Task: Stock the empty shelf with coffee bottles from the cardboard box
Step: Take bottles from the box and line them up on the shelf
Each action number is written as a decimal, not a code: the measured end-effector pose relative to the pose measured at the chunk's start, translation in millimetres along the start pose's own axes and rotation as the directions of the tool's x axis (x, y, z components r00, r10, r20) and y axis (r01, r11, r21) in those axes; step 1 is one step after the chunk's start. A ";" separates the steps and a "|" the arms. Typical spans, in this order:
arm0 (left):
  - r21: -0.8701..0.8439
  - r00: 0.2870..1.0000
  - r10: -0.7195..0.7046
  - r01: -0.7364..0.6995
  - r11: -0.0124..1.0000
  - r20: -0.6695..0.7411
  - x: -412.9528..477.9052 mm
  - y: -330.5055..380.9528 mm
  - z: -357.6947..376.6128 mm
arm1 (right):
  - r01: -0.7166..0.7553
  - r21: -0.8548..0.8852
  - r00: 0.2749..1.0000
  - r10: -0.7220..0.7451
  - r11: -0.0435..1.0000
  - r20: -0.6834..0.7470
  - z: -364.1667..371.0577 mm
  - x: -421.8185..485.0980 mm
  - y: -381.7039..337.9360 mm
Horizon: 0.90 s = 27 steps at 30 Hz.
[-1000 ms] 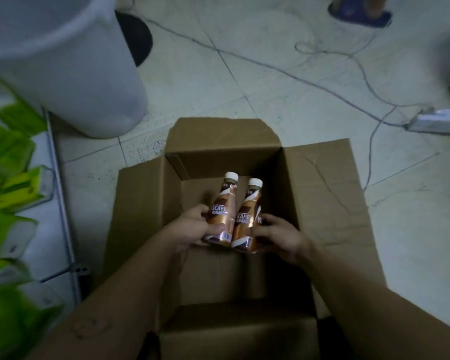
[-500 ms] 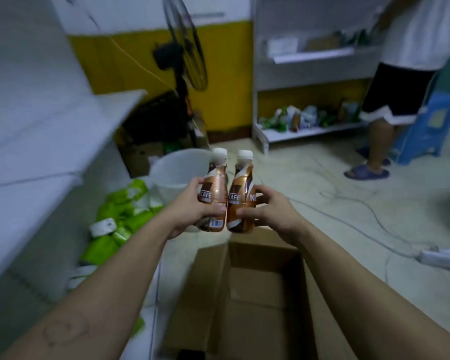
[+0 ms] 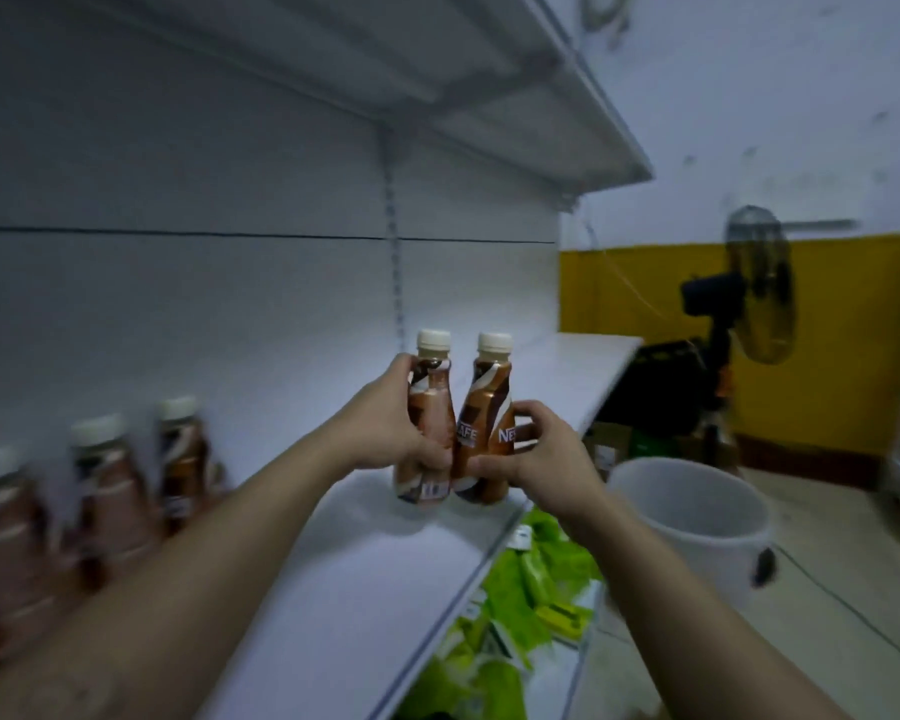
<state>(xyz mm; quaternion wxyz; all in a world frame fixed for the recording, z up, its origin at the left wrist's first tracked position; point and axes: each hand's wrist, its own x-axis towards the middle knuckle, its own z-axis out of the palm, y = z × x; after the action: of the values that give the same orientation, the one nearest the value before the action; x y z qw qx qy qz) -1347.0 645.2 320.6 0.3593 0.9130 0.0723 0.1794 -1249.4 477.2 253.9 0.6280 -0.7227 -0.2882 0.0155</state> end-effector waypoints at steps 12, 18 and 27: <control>0.172 0.866 -0.134 0.244 0.954 -0.483 -30.9 -65.7 -83.0 | 0.031 -0.073 0.939 -0.004 0.997 0.343 128.2 26.5 -0.3; 0.648 0.852 0.060 0.348 0.677 -0.520 -23.8 -67.0 -101.6 | 0.050 -0.153 0.929 0.010 0.987 0.370 147.2 48.1 1.5; 0.785 0.846 0.141 0.399 0.474 -0.515 -16.2 -87.6 -122.9 | 0.132 -0.291 0.907 0.003 0.948 0.422 205.7 76.2 -14.2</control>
<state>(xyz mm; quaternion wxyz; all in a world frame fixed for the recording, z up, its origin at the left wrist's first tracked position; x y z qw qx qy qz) -1408.9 782.5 339.7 -0.1747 0.8736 0.3179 0.3244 -1270.6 696.0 249.5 0.4298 -0.7827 -0.4383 0.1025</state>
